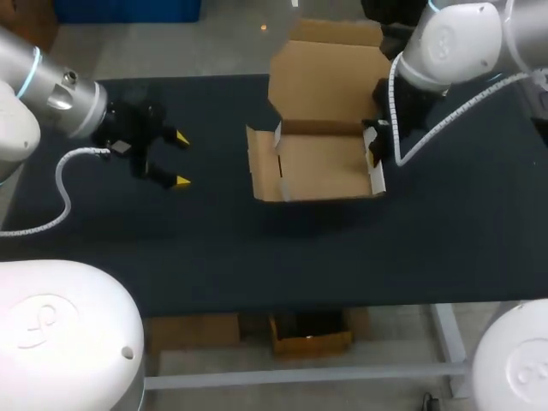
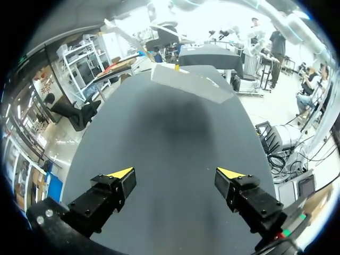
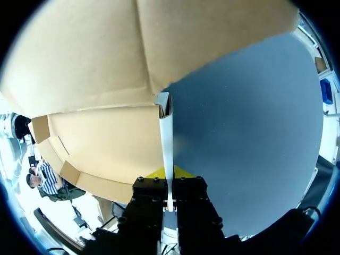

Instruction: Assemble the packaging by folding the flat box into shape, placing the metal phone stand inside, and closing the box properly

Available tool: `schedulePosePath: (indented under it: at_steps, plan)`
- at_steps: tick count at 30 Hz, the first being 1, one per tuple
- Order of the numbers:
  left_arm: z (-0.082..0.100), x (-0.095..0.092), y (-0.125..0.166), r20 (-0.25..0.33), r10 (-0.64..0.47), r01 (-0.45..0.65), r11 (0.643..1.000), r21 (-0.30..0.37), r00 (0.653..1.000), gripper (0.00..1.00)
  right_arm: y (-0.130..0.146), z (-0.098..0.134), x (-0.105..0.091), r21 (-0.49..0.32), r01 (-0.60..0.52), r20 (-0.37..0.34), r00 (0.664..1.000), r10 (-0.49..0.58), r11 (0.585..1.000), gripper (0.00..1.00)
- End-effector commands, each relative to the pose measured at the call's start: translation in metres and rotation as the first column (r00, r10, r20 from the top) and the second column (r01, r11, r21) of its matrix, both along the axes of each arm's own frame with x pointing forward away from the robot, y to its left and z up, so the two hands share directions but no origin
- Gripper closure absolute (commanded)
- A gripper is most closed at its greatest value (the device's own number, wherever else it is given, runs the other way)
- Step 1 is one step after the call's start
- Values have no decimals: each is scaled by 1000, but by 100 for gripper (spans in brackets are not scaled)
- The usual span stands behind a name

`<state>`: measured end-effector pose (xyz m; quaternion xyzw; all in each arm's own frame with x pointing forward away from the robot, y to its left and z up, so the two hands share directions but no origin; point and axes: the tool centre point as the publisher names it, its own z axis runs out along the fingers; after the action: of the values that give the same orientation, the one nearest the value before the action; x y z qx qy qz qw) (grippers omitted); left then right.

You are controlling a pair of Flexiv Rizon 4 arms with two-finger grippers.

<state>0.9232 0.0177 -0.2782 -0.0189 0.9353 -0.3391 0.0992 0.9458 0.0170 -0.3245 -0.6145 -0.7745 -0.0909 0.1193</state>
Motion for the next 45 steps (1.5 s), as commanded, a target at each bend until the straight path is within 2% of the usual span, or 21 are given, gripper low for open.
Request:
schedulePosePath:
  at_steps: [1, 10, 12, 14, 18, 37, 41, 45]
  plan:
    - [-3, 0, -2, 2, 8, -8, 1000, 8, 1000, 0, 2, -3, 0, -20, 14, -85, 996, -15, 1000, 100]
    - [-8, 1, 1, 5, 42, -42, 999, 13, 999, 0, 8, -19, -21, -105, 101, -168, 979, -118, 989, 100]
    - [-10, 0, 3, 5, 51, -51, 999, 9, 999, 0, 12, -23, -24, -146, 126, -186, 971, -152, 981, 100]
    - [-12, 0, 5, 0, 56, -56, 998, 3, 998, 0, 14, -27, -27, -136, 123, -198, 969, -149, 983, 100]
    - [-16, -1, 11, -7, 46, -46, 999, 3, 999, 0, 14, -38, -35, -173, 156, -255, 947, -197, 972, 100]
    - [-17, -2, 12, -8, 37, -37, 999, 9, 999, 0, 18, -39, -32, -169, 140, -260, 949, -181, 976, 100]
    - [-17, -2, 12, -8, 37, -37, 999, 9, 999, 0, 30, -45, -19, -210, 112, -280, 945, -170, 971, 100]
    - [-17, -2, 12, -8, 37, -37, 999, 9, 999, 0, 36, -48, -16, -250, 85, -292, 943, -158, 964, 100]
